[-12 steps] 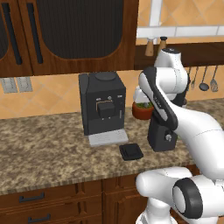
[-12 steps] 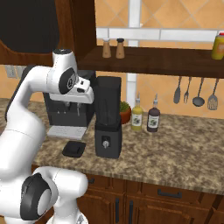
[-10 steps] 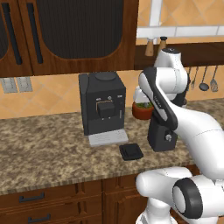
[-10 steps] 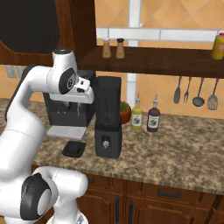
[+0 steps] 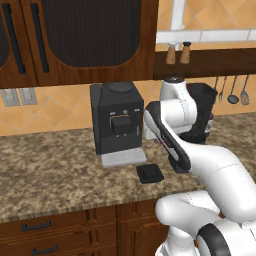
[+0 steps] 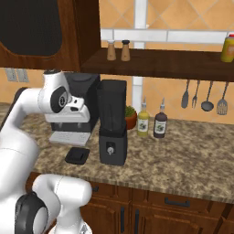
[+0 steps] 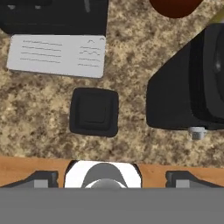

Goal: Close the lid blender by securely placing the lid on top.

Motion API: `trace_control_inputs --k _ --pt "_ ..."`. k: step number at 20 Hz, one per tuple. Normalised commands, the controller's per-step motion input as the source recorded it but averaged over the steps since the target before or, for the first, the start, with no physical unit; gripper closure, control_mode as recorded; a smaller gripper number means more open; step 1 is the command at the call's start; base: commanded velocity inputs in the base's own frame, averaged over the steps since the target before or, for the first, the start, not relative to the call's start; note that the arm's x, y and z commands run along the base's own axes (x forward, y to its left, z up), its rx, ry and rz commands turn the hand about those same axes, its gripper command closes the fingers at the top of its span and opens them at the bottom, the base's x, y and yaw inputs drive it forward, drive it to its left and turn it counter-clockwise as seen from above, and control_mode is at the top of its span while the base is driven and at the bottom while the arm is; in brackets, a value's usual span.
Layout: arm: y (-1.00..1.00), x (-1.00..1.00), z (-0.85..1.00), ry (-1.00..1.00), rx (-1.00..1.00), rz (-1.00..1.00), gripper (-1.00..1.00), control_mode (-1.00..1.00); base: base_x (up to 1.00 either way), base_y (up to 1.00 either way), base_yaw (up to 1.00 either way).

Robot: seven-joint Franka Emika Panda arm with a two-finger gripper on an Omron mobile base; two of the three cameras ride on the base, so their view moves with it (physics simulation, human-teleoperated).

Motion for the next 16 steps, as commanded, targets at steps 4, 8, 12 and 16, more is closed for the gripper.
trace_control_inputs --k 4,8,12,16 --pt "0.10 0.06 -0.66 -0.02 0.00 -0.04 -1.00 -1.00 0.00 0.00 0.00" --pt "0.00 0.09 -0.69 0.00 0.00 -0.03 -1.00 -1.00 0.00 0.00 0.00" --pt "0.03 0.05 -0.66 0.00 0.00 -0.03 -1.00 -1.00 0.00 0.00 0.00" --pt "0.13 0.10 -0.62 0.00 0.02 -0.01 -1.00 -1.00 0.00 0.00 0.00"
